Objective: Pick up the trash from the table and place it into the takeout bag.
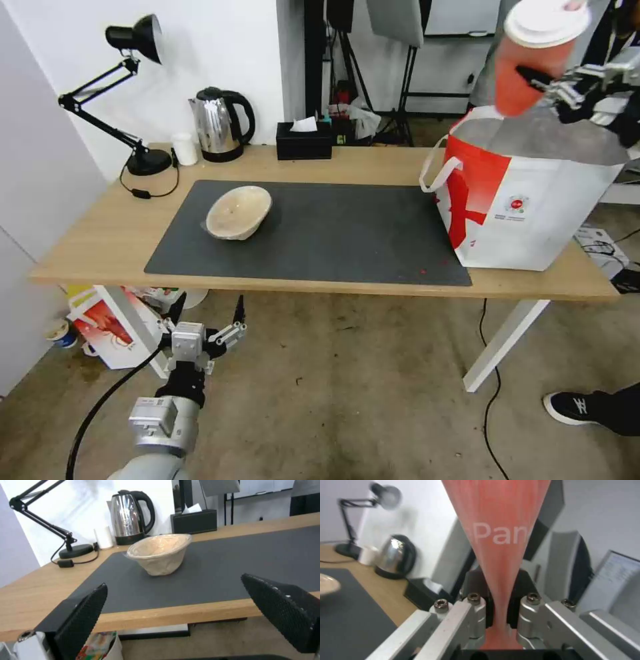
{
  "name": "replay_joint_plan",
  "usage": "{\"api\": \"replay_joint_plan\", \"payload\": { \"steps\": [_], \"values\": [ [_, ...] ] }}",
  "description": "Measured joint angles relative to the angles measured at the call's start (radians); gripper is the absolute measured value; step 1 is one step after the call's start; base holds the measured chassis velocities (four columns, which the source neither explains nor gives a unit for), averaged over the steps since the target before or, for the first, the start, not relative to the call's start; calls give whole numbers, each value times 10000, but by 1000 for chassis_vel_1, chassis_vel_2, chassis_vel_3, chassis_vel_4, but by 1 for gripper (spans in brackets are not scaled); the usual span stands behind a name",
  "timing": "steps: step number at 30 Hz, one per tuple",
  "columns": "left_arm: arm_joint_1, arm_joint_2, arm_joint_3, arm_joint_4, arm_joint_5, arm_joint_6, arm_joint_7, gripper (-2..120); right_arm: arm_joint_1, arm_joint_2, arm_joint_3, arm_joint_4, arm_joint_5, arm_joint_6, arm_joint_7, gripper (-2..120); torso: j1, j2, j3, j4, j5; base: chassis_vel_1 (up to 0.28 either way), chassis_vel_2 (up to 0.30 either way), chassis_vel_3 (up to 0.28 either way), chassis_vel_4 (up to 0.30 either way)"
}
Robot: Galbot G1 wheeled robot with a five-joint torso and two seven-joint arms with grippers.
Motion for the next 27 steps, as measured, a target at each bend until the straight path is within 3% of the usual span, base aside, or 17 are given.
{"api": "replay_joint_plan", "payload": {
  "steps": [4, 16, 27],
  "values": [
    [0, 0, 1, 0, 0, 0, 0, 100, -78, 66, 58, -297, -113, -97, 398, 5, 0, -1, 0, 2, 0, 0, 0, 0, 0],
    [0, 0, 0, 0, 0, 0, 0, 100, 1095, 345, -1283, -805, -217, -1116, 1274, 5, 1, 0, 0, 0, -4, 0, 0, 0, 0],
    [0, 1, 0, 0, 0, 0, 0, 100, 3531, 1185, -3616, -1677, -666, -1334, 1525, 5, 1, -1, 1, 5, -5, 0, 0, 0, 0]
  ]
}}
